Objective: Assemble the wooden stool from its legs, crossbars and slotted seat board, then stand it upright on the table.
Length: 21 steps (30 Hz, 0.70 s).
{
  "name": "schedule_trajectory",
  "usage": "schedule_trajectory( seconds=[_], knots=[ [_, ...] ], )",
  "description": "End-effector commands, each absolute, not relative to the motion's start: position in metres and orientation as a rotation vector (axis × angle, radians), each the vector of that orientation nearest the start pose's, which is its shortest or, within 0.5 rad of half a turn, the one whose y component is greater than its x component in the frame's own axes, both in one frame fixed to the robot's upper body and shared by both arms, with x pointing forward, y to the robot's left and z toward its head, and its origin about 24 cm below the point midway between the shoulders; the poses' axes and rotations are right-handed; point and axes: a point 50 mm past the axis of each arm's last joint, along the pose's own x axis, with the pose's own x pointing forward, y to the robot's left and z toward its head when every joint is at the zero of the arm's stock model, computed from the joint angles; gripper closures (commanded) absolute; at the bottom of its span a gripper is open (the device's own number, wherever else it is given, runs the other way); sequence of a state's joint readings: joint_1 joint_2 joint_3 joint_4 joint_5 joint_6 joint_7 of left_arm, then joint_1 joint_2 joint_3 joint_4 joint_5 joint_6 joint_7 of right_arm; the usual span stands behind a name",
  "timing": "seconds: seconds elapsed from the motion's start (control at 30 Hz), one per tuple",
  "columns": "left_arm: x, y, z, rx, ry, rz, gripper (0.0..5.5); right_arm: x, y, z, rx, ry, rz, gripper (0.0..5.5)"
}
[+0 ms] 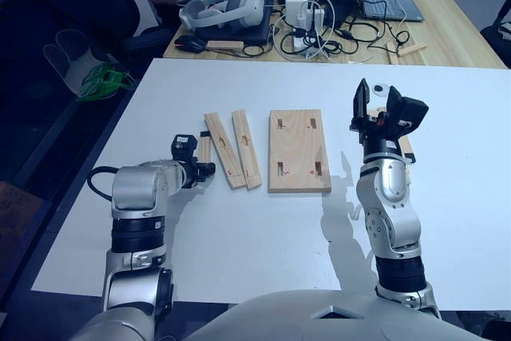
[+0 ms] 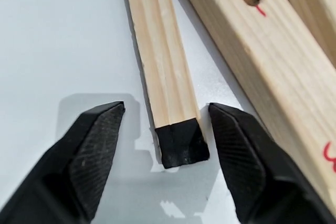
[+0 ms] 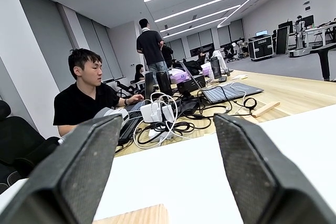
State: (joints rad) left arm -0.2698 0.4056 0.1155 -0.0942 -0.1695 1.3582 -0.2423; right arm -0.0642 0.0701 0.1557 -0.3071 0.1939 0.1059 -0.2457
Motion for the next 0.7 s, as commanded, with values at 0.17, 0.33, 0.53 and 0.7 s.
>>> schedule_trajectory(
  seconds=[0.17, 0.33, 0.53, 0.7],
  knots=[
    [0.237, 0.217, 0.016, -0.122, 1.157, -0.059, 3.74, 0.263, -0.095, 0.122, 0.384, -0.216, -0.007, 2.31],
    [0.245, 0.209, 0.012, -0.152, 1.124, -0.031, 4.2, 0.274, -0.101, 0.119, 0.378, -0.21, 0.003, 2.31],
    [0.27, 0.2, 0.05, -0.195, 0.867, 0.046, 4.21, 0.286, -0.114, 0.132, 0.327, -0.236, 0.035, 2.31],
    [0.295, 0.198, 0.096, -0.05, 0.51, 0.046, 4.21, 0.303, -0.128, 0.154, 0.274, -0.249, 0.14, 2.31]
  ],
)
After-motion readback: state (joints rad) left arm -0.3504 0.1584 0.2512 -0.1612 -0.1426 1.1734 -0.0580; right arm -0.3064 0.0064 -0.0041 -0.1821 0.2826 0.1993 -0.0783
